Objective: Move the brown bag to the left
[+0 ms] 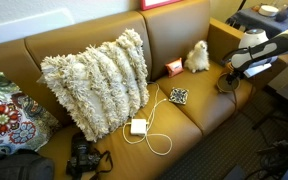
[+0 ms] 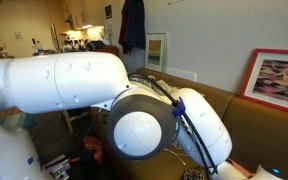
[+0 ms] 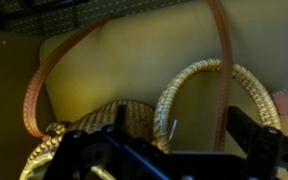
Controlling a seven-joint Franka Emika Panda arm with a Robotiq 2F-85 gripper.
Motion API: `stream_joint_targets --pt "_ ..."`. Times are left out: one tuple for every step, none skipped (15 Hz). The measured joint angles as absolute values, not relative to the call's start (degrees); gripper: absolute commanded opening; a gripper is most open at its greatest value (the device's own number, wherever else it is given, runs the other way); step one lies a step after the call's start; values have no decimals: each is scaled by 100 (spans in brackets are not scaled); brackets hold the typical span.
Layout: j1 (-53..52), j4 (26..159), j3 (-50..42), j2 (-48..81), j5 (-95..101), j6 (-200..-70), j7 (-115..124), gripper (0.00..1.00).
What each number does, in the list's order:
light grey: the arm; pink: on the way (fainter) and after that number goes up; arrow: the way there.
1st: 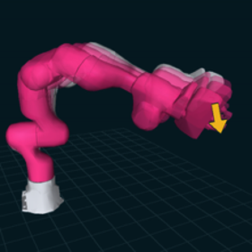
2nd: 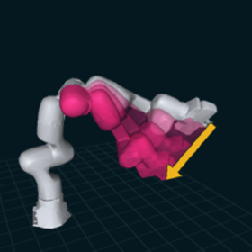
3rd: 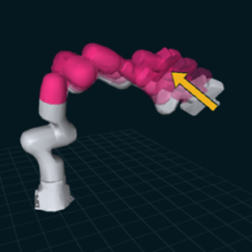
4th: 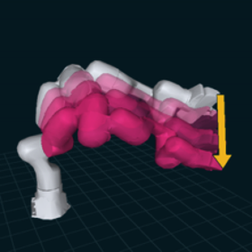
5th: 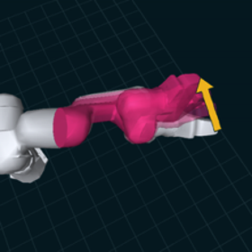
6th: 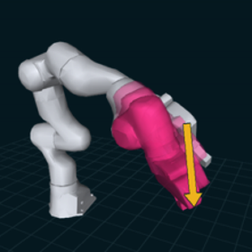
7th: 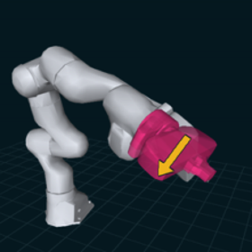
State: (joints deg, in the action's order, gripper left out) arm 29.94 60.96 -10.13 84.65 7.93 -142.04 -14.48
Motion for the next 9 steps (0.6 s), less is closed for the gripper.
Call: stream_joint_targets --pt "3007 6105 -1013 8458 793 -14320 -1435 100" --pt "3019 6120 -1013 8458 793 -14454 -1428 100" --pt "3027 6136 -1016 8458 793 -14565 -1416 100" --pt "3032 6161 -1020 8458 793 -14667 -1403 100" --pt "3032 6183 -1030 8458 793 -14744 -1387 100" --pt "3033 6208 -1040 8458 794 -14829 -1370 100" --pt "3033 6231 -1047 8458 794 -14910 -1343 100" --pt "3033 6249 -1053 8458 793 -14988 -1297 100" --pt "3033 6266 -1058 8458 793 -15072 -1247 100"
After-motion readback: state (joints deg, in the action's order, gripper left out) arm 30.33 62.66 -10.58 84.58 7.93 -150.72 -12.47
